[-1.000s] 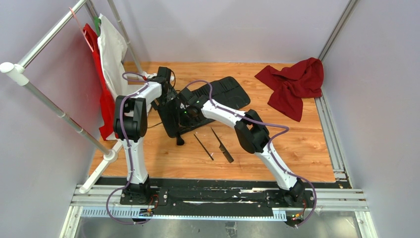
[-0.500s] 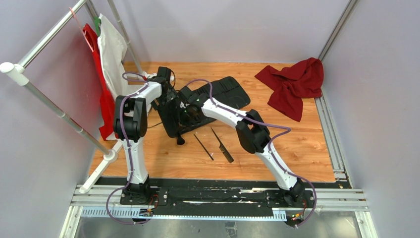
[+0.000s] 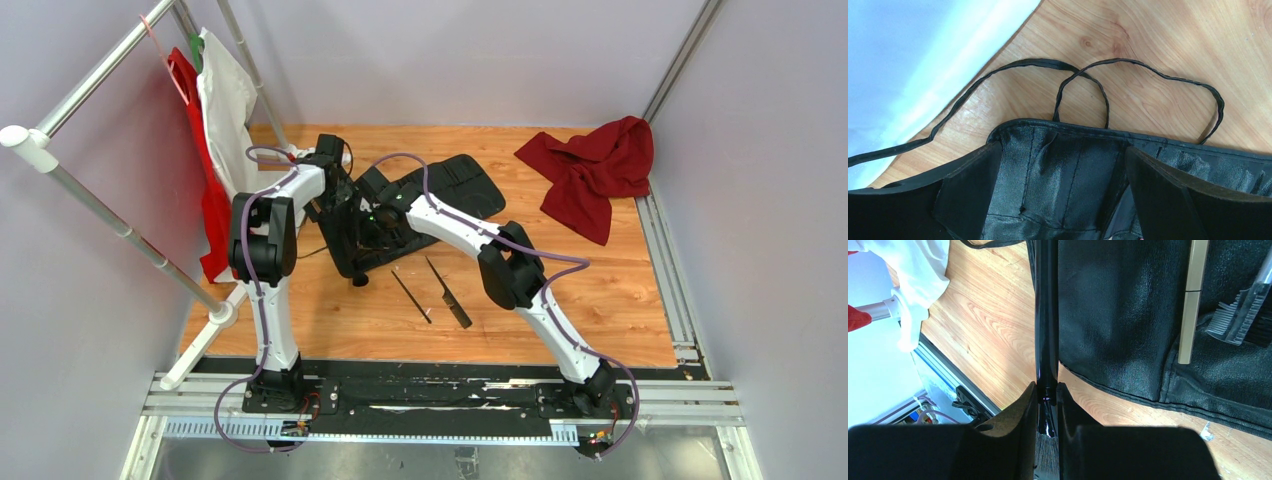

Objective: Organize the makeup
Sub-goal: Place the makeup brush in the cosmetics bag.

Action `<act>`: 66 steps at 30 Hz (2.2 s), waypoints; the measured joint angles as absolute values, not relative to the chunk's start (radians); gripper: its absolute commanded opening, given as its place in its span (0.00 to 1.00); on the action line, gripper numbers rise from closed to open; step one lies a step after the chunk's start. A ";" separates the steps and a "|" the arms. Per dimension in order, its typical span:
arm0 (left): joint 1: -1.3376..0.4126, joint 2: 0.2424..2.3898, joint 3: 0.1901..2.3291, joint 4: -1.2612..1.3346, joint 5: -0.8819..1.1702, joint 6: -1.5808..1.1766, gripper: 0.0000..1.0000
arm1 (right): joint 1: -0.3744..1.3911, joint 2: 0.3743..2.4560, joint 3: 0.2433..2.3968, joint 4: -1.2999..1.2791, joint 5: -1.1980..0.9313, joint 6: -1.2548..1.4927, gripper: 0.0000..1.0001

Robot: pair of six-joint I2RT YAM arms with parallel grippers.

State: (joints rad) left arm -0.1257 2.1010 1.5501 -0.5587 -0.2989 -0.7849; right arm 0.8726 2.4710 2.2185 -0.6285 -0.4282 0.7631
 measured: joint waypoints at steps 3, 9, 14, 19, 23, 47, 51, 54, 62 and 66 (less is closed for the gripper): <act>-0.126 2.101 1.550 -0.559 -0.297 -0.784 0.98 | 0.873 2.475 2.219 -0.629 -0.430 0.763 0.01; -0.125 2.101 1.550 -0.558 -0.291 -0.781 0.98 | 0.873 2.479 2.219 -0.632 -0.437 0.763 0.01; -0.125 2.101 1.550 -0.557 -0.288 -0.780 0.98 | 0.873 2.479 2.219 -0.633 -0.441 0.763 0.01; -0.125 2.101 1.550 -0.557 -0.286 -0.777 0.98 | 0.873 2.480 2.219 -0.634 -0.443 0.763 0.01; -0.124 2.100 1.550 -0.557 -0.283 -0.776 0.98 | 0.873 2.480 2.219 -0.634 -0.445 0.763 0.01; -0.120 2.099 1.550 -0.556 -0.269 -0.770 0.98 | 0.873 2.480 2.194 -0.633 -0.447 0.763 0.01; -0.120 2.093 1.541 -0.548 -0.265 -0.770 0.98 | 0.873 2.480 2.192 -0.633 -0.447 0.763 0.01; -0.120 2.086 1.529 -0.535 -0.262 -0.769 0.98 | 0.873 2.480 2.185 -0.629 -0.450 0.763 0.01; -0.120 2.075 1.507 -0.510 -0.260 -0.765 0.98 | 0.869 2.480 2.168 -0.625 -0.454 0.762 0.01; -0.120 2.069 1.496 -0.499 -0.255 -0.758 0.98 | 0.867 2.480 2.161 -0.624 -0.460 0.762 0.01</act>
State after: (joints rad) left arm -0.1204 2.0686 1.4960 -0.4992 -0.2546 -0.7582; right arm 0.8673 2.4802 2.1612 -0.6239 -0.4599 0.7624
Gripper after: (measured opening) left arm 0.980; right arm 0.155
